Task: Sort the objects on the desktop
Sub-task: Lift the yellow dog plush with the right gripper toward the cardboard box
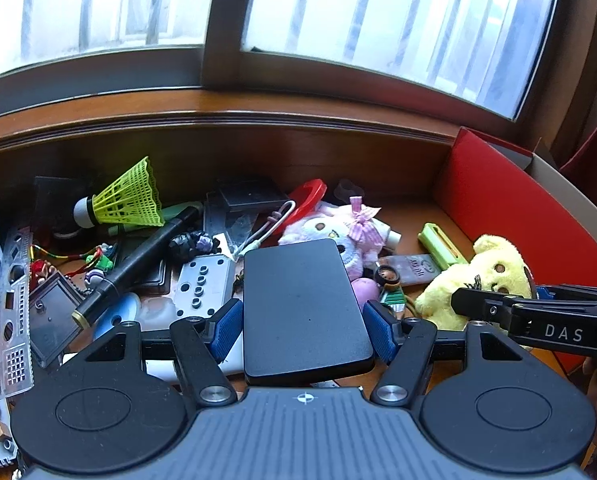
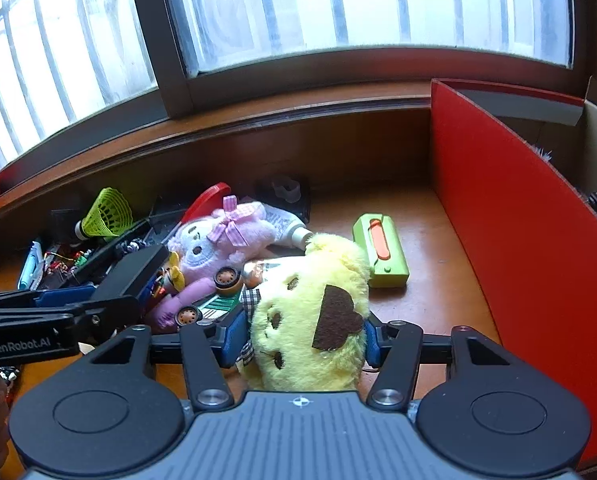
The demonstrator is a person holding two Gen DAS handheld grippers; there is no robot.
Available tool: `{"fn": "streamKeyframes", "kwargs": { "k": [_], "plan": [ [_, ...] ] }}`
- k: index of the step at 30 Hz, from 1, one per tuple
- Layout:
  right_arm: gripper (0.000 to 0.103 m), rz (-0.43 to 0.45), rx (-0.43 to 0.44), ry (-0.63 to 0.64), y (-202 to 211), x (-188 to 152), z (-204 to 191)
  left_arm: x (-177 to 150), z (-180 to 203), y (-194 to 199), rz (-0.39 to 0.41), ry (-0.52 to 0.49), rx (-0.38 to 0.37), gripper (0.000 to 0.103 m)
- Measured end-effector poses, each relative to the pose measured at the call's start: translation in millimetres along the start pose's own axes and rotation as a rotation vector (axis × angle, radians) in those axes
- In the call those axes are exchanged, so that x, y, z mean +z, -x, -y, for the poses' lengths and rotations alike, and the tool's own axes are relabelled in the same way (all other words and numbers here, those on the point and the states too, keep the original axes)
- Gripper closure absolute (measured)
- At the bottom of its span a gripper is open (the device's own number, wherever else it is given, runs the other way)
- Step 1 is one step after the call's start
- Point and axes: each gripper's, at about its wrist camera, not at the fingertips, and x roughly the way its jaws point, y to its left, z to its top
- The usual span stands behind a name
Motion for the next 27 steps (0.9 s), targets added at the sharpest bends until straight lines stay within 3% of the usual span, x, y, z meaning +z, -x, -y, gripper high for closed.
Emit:
{"fn": "streamKeyframes", "kwargs": {
  "k": [15, 27],
  "plan": [
    [0.046, 0.046, -0.001, -0.017, 39, -13, -7, -6, 15, 26, 0.04, -0.045, -0.045, 0.038],
    [0.045, 0.042, 0.022, -0.001, 55, -29, -26, -21, 8, 51, 0.048, -0.046, -0.032, 0.038]
  ]
}}
